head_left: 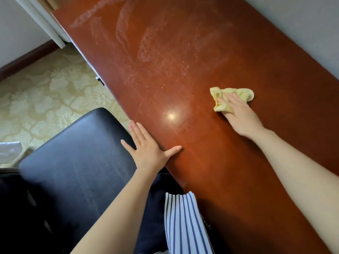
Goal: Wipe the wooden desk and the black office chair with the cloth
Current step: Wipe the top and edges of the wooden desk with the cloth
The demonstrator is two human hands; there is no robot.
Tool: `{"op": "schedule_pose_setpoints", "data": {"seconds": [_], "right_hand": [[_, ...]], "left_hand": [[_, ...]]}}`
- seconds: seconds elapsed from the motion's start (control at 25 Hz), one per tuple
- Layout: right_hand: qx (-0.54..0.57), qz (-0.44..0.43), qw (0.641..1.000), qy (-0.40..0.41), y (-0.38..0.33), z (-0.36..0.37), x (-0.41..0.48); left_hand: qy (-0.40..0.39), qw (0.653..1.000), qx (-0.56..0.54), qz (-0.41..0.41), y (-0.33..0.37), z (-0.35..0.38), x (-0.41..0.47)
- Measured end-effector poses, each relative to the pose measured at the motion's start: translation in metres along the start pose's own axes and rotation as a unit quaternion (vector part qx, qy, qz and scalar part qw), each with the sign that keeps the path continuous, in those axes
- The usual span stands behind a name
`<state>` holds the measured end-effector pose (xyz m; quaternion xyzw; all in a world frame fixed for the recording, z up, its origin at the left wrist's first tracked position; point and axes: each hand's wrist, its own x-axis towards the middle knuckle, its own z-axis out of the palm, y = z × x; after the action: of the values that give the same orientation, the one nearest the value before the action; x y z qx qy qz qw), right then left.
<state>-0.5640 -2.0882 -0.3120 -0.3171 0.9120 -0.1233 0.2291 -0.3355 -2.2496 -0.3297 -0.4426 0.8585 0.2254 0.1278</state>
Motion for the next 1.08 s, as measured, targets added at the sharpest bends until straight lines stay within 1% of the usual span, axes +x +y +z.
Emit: {"op": "schedule_pose_setpoints", "data": {"seconds": [0.08, 0.16, 0.2, 0.24, 0.36, 0.44, 0.56, 0.64, 0.72, 0.88, 1.0, 1.08], "right_hand": [[0.016, 0.041, 0.999, 0.006, -0.018, 0.002, 0.029], [-0.009, 0.069, 0.997, -0.017, -0.042, 0.009, 0.054], [-0.027, 0.068, 0.997, -0.033, -0.054, 0.013, 0.063], [-0.044, 0.051, 0.997, -0.049, -0.068, 0.019, 0.069], [-0.077, -0.038, 0.993, -0.083, -0.109, 0.041, 0.069], [-0.095, -0.095, 0.987, -0.089, -0.128, 0.059, 0.055], [-0.133, -0.198, 0.968, -0.079, -0.140, 0.081, 0.022], [-0.132, -0.256, 0.955, -0.073, -0.137, 0.088, -0.003], [-0.104, -0.293, 0.947, -0.083, -0.124, 0.091, -0.030], [-0.058, -0.324, 0.941, -0.075, -0.078, 0.091, -0.082], [-0.072, -0.350, 0.933, -0.053, -0.043, 0.079, -0.098], [-0.092, -0.343, 0.934, -0.035, -0.025, 0.068, -0.097]], "left_hand": [[-0.004, 1.000, 0.016, 0.007, 0.000, -0.001, 0.001], [-0.015, 0.999, 0.028, 0.017, -0.003, -0.004, 0.002], [-0.026, 0.999, 0.037, 0.027, -0.005, -0.006, 0.003], [-0.036, 0.997, 0.050, 0.036, -0.009, -0.009, 0.003], [-0.069, 0.992, 0.091, 0.058, -0.020, -0.018, 0.004], [-0.089, 0.987, 0.119, 0.068, -0.023, -0.023, 0.006], [-0.105, 0.977, 0.166, 0.079, -0.026, -0.030, 0.006], [-0.108, 0.971, 0.192, 0.090, -0.029, -0.034, 0.007], [-0.113, 0.966, 0.210, 0.099, -0.033, -0.038, 0.007], [-0.127, 0.962, 0.215, 0.107, -0.036, -0.045, 0.007], [-0.130, 0.958, 0.232, 0.109, -0.034, -0.048, 0.008], [-0.132, 0.954, 0.246, 0.110, -0.032, -0.050, 0.008]]}}
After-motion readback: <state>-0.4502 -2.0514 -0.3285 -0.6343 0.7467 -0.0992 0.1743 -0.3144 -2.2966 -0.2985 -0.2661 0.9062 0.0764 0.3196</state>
